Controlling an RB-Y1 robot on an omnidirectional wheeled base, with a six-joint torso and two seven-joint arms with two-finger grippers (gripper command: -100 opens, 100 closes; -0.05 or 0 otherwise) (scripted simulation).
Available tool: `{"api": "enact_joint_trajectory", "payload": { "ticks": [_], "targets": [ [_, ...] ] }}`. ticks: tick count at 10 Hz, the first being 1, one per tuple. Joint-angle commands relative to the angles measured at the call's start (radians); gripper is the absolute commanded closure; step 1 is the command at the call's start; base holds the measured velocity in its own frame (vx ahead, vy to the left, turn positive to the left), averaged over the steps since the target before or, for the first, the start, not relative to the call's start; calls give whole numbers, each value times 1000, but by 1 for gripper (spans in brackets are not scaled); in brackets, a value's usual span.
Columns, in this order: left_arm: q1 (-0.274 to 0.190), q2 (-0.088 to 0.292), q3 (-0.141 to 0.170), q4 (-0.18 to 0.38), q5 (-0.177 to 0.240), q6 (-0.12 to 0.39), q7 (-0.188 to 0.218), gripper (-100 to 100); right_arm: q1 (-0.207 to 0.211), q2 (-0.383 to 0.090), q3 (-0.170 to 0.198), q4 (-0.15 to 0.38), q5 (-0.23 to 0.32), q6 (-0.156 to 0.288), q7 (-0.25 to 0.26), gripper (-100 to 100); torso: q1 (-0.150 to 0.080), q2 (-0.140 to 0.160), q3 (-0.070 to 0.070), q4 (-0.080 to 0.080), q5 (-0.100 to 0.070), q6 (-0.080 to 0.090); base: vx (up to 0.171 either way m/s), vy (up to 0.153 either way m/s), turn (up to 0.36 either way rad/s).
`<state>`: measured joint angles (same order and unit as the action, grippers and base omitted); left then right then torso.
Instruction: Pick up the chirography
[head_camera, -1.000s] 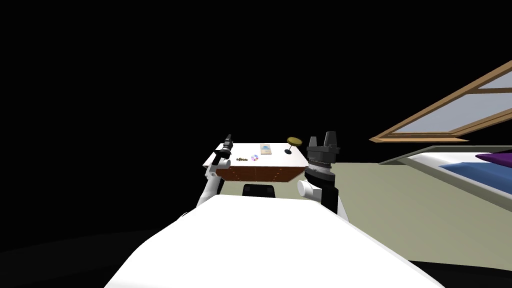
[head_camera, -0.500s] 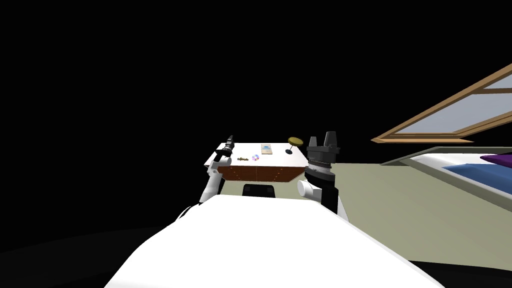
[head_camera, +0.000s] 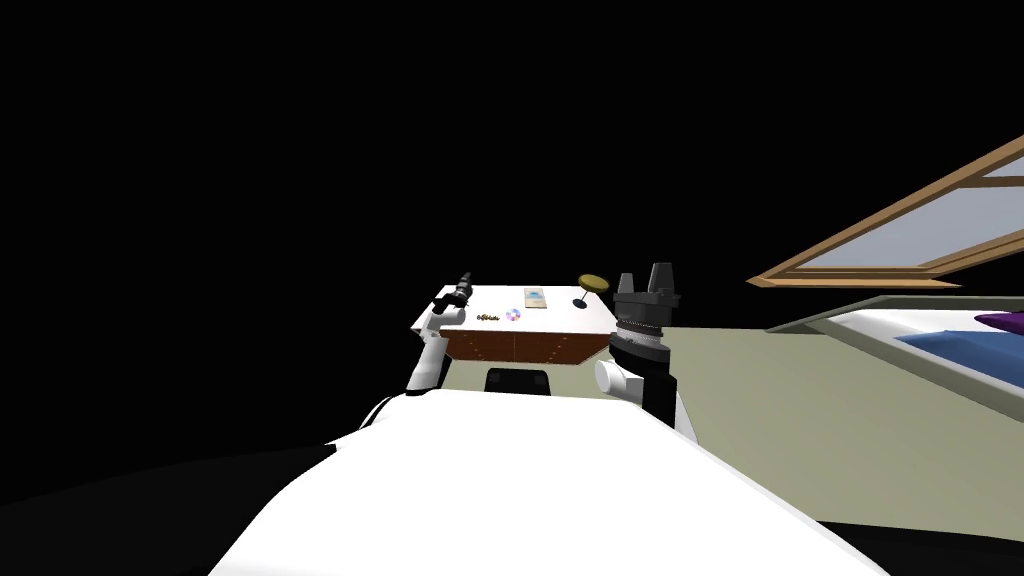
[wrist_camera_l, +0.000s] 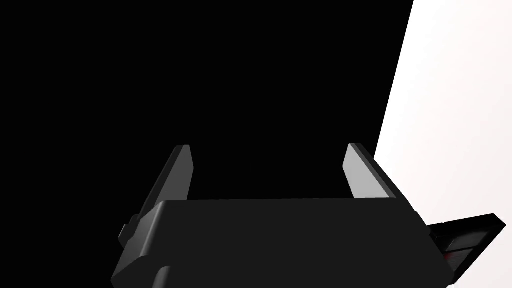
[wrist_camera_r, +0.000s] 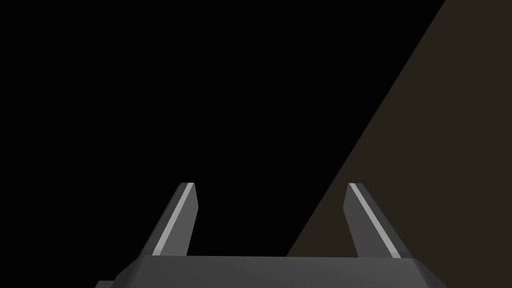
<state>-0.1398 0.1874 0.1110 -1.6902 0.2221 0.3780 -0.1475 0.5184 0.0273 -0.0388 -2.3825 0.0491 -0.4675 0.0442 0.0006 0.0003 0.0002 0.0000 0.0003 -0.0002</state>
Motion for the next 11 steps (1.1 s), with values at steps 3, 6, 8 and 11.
{"api": "enact_joint_trajectory", "payload": {
  "ticks": [3,6,8,11],
  "targets": [
    [-48,-3,6,53,11,79,0,-100,0,0,0,0,0,0,0,0,0,0,0,0,0,0,-5,15,14],
    [-135,-10,17,140,25,177,-2,-100,0,0,0,0,0,0,0,0,0,0,0,0,0,0,-7,22,20],
    [-139,-10,17,158,25,213,-2,-100,0,0,0,0,0,0,0,0,1,0,0,0,0,0,-1,18,0],
    [-225,-15,27,252,30,308,-4,-100,0,0,0,0,0,0,0,0,0,0,0,0,0,0,-4,21,13]
  ]
}}
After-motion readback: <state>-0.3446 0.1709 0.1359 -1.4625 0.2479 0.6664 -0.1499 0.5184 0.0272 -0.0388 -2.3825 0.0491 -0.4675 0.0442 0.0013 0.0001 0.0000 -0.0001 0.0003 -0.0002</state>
